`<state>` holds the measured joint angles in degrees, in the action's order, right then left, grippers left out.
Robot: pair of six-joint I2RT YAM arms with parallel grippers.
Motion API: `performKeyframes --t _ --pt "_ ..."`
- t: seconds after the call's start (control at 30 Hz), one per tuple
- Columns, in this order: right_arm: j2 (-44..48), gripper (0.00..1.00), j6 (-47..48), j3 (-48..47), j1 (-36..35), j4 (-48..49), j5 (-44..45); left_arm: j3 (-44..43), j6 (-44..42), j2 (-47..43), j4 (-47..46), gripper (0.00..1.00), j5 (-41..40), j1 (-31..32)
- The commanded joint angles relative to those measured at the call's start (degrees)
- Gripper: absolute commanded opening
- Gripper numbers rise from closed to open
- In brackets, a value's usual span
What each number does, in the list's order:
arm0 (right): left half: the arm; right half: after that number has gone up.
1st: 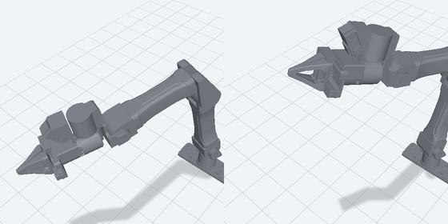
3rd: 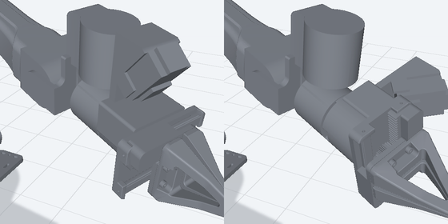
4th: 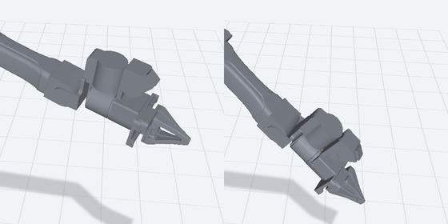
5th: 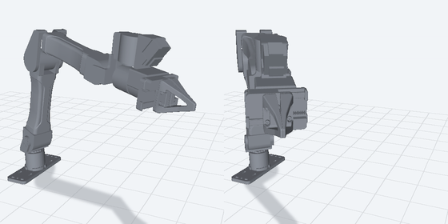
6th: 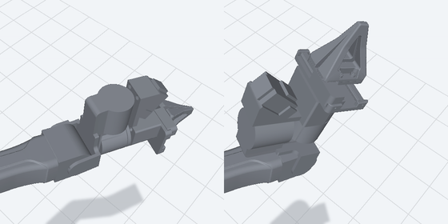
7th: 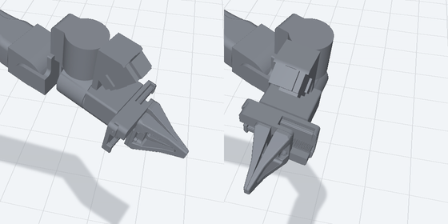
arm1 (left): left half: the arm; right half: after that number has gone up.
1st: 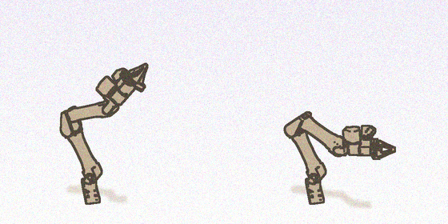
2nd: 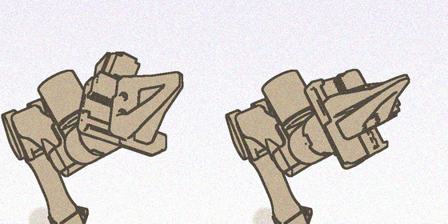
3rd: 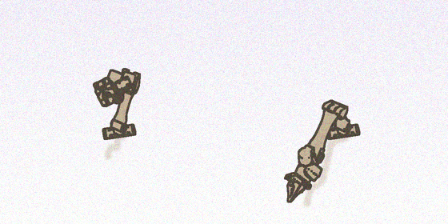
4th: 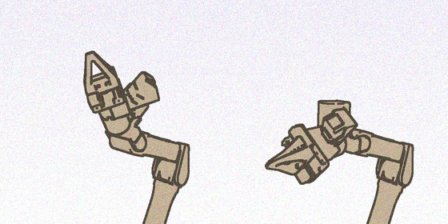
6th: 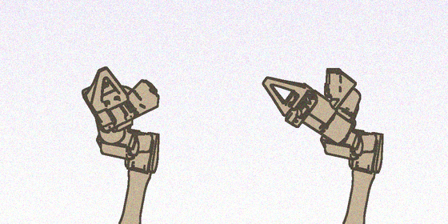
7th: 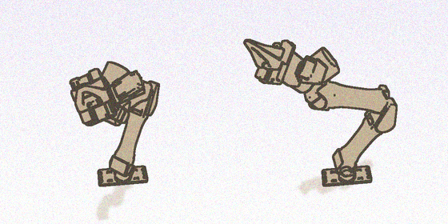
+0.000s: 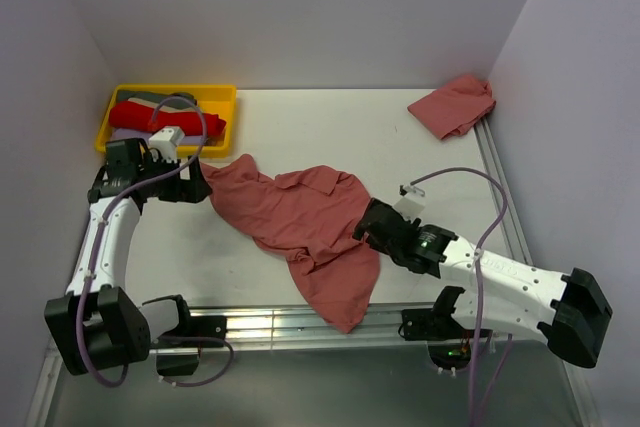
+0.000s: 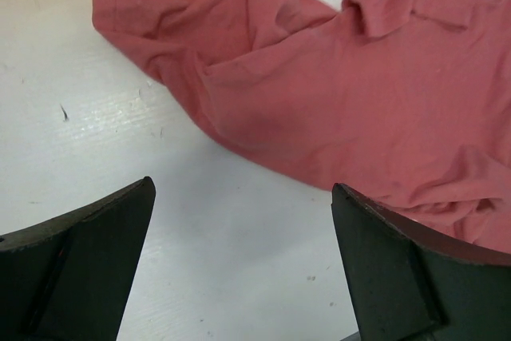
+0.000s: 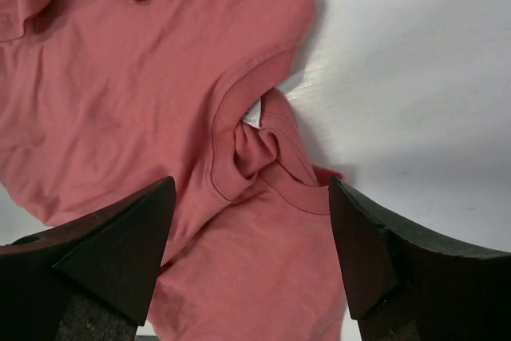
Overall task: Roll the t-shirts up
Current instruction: Flatten the tshirt
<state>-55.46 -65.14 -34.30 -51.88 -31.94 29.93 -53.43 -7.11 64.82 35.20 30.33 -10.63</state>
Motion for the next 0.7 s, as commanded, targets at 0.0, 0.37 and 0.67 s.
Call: performKeyframes --t 0.0,0.37,0.67 --pt "-1.92 0.84 -3.05 -0.15 0.11 2.76 -1.01 -1.85 -3.34 2.85 0.57 0.98 -2.72 1.4" --pt "-10.01 0.77 -6.05 4.78 0.11 10.23 -5.59 1.22 -3.26 6.2 -3.03 0.96 -8.35 6.94" --pt "-19.77 0.56 0.98 0.64 6.69 17.26 -10.41 1.31 -3.43 8.22 -3.39 0.94 -10.64 7.65"
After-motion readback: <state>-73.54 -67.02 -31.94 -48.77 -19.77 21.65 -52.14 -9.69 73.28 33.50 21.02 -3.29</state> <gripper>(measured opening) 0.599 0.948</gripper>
